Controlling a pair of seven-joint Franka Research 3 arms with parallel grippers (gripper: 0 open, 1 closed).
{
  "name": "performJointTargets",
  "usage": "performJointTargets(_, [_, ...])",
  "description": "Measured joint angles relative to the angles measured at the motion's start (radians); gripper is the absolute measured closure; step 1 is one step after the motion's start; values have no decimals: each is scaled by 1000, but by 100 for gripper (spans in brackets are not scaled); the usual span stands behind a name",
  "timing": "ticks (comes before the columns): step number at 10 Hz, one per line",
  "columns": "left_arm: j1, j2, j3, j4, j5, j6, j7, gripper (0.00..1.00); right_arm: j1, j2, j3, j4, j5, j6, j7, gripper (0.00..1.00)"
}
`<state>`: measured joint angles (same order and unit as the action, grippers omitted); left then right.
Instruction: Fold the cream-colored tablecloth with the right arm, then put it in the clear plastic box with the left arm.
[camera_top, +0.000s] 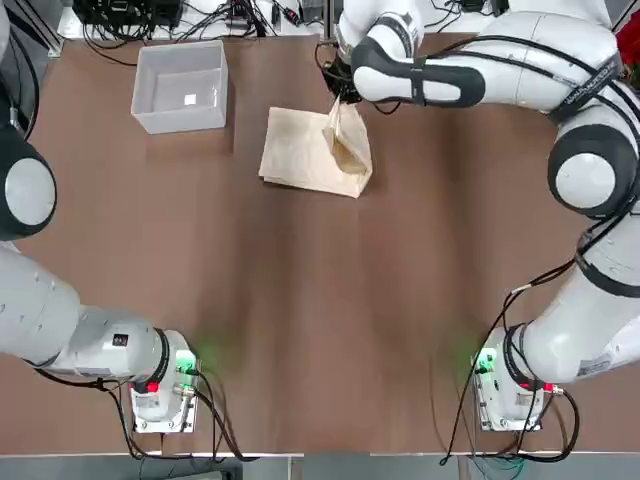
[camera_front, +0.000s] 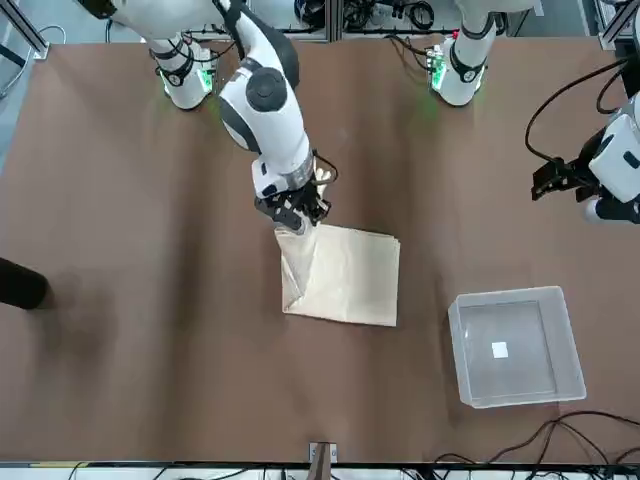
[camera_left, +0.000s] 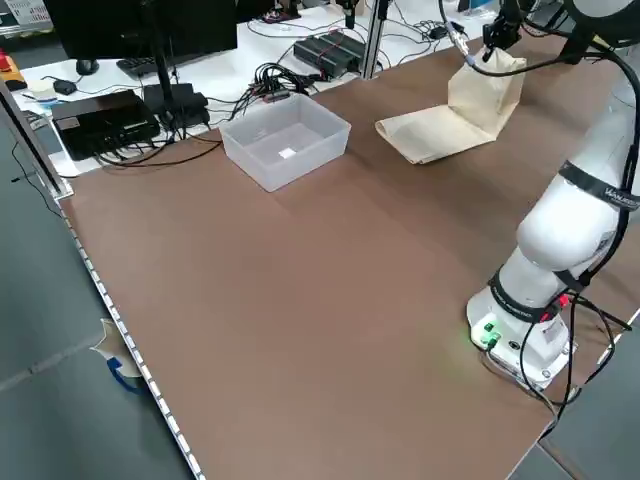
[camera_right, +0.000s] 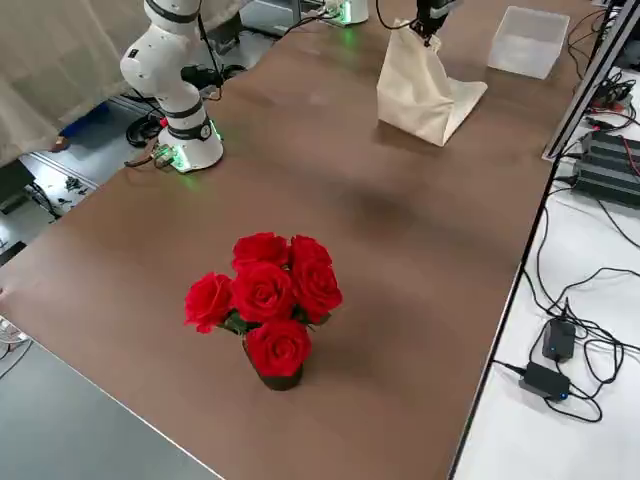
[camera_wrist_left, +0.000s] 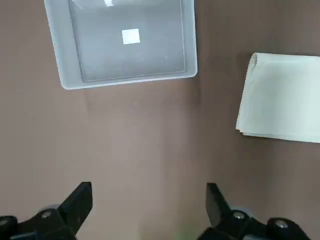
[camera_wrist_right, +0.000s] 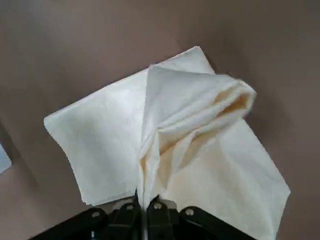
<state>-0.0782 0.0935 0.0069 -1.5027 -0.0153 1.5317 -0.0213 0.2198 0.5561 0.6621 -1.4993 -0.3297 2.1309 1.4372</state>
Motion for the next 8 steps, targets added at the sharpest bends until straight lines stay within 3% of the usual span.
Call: performJointTargets(8, [0, 0, 0, 0, 0, 0, 0, 0, 18, 89, 5, 104, -50, 4, 110, 96])
